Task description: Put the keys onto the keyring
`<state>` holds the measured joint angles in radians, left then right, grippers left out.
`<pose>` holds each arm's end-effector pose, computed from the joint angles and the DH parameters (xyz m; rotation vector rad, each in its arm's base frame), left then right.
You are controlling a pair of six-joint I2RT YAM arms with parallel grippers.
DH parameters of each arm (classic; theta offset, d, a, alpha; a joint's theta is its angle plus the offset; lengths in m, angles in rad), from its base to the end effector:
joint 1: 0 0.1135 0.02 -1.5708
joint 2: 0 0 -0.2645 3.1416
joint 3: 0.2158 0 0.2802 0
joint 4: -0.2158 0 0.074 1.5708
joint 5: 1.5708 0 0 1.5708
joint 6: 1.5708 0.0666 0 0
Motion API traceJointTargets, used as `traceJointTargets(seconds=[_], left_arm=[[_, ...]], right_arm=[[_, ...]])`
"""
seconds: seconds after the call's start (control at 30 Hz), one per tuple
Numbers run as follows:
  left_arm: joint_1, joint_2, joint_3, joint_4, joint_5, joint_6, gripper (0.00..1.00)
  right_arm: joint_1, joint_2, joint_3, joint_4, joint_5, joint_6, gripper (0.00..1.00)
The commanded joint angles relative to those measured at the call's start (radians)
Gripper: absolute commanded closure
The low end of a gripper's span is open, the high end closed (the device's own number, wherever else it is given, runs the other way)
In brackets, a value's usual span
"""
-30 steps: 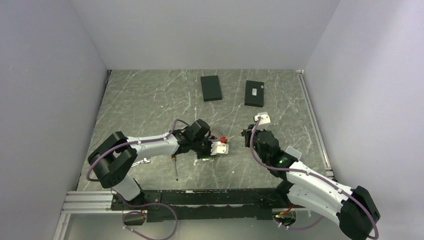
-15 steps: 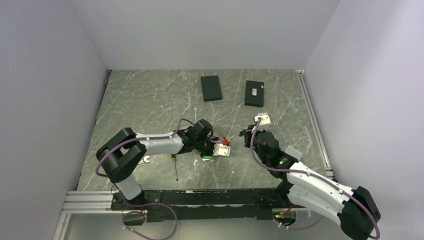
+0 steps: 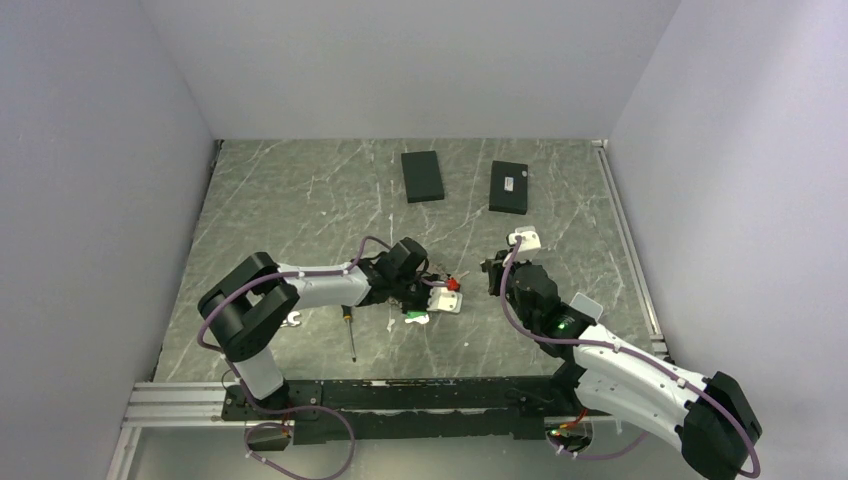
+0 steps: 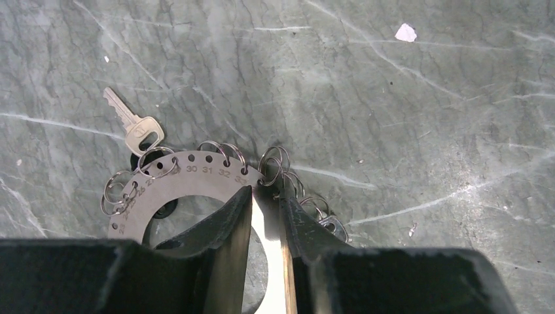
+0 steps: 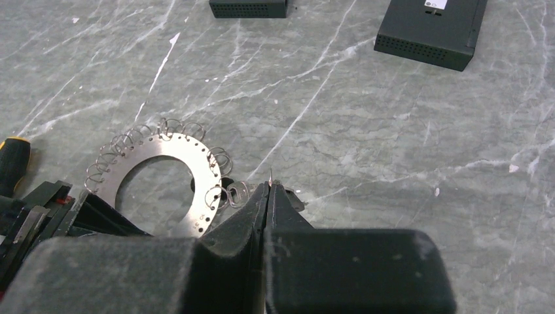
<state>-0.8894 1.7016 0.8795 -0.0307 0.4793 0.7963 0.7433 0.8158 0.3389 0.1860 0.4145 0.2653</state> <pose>0.2107 -0.3085 0.1158 1.9204 1.4194 -0.6220 0.1939 0.1418 0.1951 -0.1546 1.8420 0.3207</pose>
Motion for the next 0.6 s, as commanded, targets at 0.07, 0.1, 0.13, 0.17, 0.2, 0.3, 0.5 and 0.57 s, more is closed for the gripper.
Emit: traceJointTargets(seconds=[0.07,0.1,0.13,0.17,0.2,0.3,0.5,0.57], left_arm=[[0.004,0.015,0.04,-0.019,0.023,0.031,0.7],[0.003,0.012,0.041,-0.016,0.022,0.028,0.69],[0.003,0.01,0.041,-0.017,0.022,0.029,0.68],[0.003,0.009,0.041,-0.015,0.023,0.028,0.68],[0.004,0.009,0.043,-0.017,0.025,0.027,0.68],[0.003,0.024,0.049,-0.018,0.028,0.014,0.71],[0.004,0.054,0.048,0.023,0.028,-0.036,0.86],[0.004,0.056,0.048,0.036,0.024,-0.045,0.88]], right_arm=[[0.005,-0.015,-0.001,0.052,0.02,-0.001,1.0],[0.005,-0.016,-0.001,0.052,0.02,0.0,1.0],[0.005,-0.016,-0.001,0.053,0.02,0.0,1.0],[0.006,-0.016,-0.002,0.053,0.02,0.0,1.0],[0.005,-0.016,-0.003,0.053,0.02,-0.001,1.0],[0.006,-0.016,-0.003,0.056,0.02,-0.001,1.0],[0.006,-0.017,-0.003,0.053,0.022,-0.001,1.0],[0.007,-0.019,-0.003,0.054,0.021,-0.001,1.0]])
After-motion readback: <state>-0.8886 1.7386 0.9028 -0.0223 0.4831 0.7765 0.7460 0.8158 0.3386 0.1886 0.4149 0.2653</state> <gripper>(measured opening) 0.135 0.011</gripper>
